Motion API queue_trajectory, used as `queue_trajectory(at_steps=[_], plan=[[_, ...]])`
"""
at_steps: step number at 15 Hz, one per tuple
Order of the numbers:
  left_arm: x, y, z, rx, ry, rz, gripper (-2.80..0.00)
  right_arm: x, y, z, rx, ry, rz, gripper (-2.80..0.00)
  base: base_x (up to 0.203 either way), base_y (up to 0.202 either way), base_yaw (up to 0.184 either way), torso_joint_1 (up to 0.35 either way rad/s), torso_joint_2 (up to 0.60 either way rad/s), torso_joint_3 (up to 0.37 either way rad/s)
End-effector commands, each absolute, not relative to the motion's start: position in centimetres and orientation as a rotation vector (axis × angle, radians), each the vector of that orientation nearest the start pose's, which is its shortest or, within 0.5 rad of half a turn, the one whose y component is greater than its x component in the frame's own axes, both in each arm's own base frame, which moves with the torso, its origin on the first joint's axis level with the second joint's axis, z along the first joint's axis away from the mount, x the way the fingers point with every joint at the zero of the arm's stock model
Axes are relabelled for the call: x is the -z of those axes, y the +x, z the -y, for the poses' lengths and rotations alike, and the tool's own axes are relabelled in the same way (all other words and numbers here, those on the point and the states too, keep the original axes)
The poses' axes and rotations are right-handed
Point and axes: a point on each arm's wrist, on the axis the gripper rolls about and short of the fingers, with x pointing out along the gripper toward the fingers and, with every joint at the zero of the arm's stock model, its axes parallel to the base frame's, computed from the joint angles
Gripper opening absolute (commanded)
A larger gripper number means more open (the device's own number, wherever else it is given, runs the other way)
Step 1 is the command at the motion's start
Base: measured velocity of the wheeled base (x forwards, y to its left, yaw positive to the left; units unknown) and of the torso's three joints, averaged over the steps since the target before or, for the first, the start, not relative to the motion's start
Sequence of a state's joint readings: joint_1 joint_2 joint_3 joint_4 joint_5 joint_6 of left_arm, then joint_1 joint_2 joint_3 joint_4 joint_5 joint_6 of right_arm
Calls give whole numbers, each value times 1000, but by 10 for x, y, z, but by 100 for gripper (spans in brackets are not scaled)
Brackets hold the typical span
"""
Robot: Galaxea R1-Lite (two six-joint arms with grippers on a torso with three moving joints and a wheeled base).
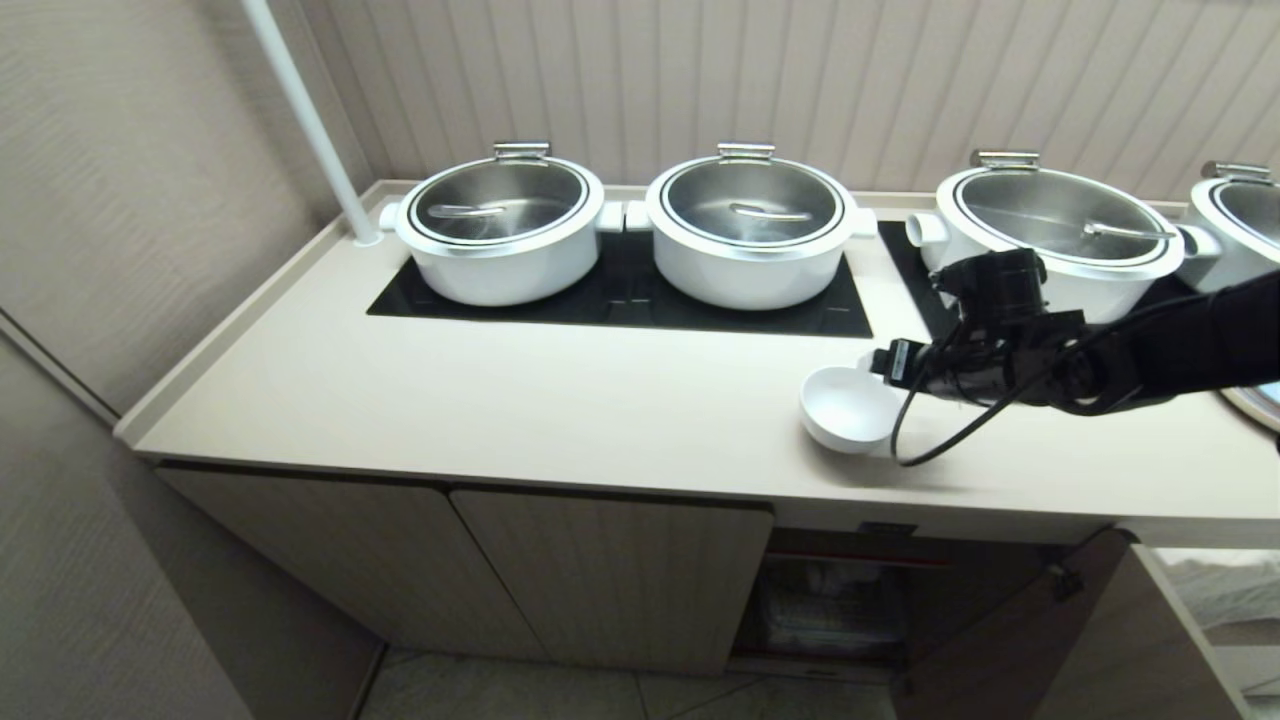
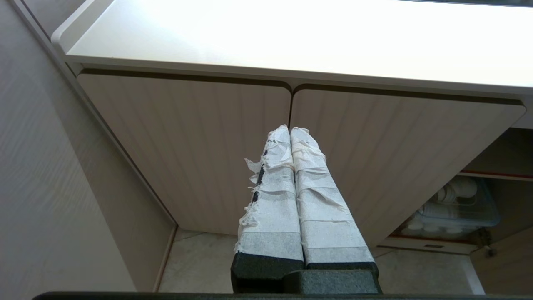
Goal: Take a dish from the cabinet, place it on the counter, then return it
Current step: Place it on the table, then pick up the bowl from the table
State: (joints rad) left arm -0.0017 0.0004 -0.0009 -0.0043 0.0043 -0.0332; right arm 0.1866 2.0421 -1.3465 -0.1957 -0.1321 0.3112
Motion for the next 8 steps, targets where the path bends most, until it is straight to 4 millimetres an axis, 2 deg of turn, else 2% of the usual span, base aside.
queue_trajectory(at_steps=[1,2,8], plan=[[-76,-23,0,-3,-34,6,-280,-167,395,-73,11,216,-452,0,0,0,0,0,0,0],[-76,-23,0,-3,-34,6,-280,-162,389,-72,6,197,-448,0,0,0,0,0,0,0],[-76,-23,0,-3,-34,6,-280,-174,368,-69,-40,106,-306,0,0,0,0,0,0,0]])
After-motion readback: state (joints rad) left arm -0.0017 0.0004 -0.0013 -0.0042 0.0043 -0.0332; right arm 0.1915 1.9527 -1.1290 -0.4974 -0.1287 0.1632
